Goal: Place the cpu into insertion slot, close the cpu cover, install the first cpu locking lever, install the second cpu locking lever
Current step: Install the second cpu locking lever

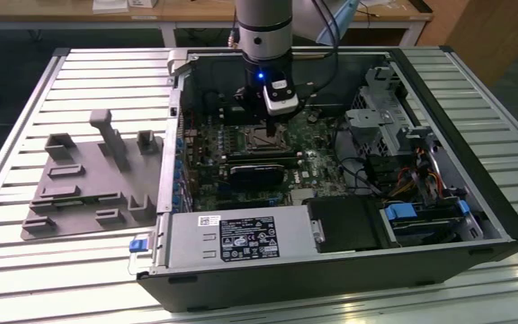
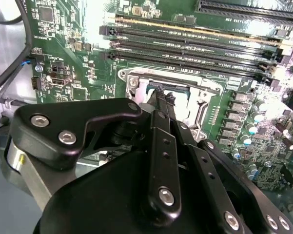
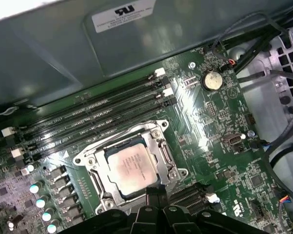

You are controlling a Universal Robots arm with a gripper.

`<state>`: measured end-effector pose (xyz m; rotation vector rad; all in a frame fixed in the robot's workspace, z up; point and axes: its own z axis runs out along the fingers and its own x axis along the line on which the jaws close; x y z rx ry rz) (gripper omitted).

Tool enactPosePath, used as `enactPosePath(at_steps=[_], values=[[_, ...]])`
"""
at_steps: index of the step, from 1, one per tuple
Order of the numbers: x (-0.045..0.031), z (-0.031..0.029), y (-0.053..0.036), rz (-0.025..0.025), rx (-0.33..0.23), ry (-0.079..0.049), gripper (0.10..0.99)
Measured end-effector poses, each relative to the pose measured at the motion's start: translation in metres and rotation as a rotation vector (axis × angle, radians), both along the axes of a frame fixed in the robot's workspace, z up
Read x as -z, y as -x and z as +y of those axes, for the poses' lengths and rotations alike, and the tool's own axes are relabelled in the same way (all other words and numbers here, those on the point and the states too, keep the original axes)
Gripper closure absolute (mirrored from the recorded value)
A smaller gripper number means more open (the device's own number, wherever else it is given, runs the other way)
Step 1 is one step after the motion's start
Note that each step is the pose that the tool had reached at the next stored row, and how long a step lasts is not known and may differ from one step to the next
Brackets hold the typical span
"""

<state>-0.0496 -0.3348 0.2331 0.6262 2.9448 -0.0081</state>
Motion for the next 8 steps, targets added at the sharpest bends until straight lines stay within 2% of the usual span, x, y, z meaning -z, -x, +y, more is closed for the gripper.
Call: enactPosePath(at_steps=[8], values=[[-0.0005,-0.0106,-0.0001,0.0,0.0,0.0,0.984]])
